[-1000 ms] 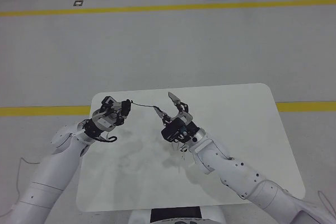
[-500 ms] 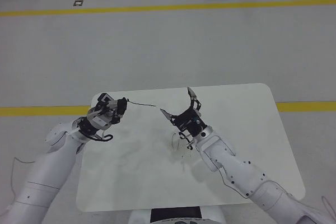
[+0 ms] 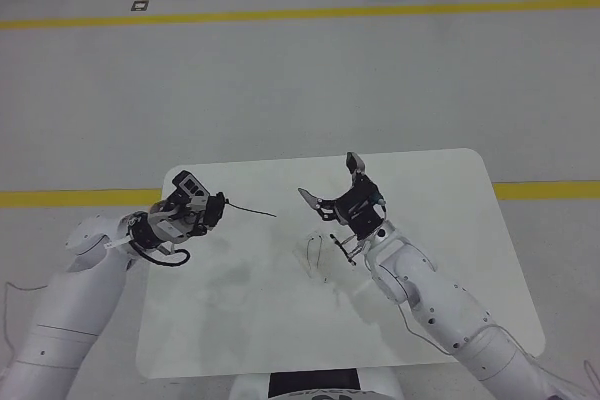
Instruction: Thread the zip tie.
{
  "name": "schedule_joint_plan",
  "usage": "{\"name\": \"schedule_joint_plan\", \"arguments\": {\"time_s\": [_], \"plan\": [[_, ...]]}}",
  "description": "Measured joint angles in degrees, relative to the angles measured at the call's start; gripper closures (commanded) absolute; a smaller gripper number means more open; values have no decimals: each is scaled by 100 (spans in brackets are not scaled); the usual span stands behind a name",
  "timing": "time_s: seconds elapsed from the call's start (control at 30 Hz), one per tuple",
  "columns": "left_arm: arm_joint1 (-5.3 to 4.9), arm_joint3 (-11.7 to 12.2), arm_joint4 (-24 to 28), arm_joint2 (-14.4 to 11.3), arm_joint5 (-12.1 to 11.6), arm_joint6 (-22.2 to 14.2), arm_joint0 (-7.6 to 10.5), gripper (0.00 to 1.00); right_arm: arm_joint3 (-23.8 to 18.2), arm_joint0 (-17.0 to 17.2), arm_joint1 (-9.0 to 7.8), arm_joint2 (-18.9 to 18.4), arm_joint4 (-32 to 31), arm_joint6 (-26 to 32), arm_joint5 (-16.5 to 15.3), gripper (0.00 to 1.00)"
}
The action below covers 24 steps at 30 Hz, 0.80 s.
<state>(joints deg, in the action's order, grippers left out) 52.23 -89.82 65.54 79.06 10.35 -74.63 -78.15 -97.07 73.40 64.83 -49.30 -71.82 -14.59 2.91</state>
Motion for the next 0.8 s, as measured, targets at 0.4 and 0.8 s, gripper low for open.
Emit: {"name": "schedule_joint_plan", "arguments": {"time_s": [0.4, 0.8], "plan": [[-10, -369, -149, 30, 42, -181, 32, 100, -83, 203, 24, -409, 498, -144, -457, 0], [-7, -660, -195, -38, 159, -434, 154, 100, -160, 460, -2, -943, 966, -592, -1181, 0]]}}
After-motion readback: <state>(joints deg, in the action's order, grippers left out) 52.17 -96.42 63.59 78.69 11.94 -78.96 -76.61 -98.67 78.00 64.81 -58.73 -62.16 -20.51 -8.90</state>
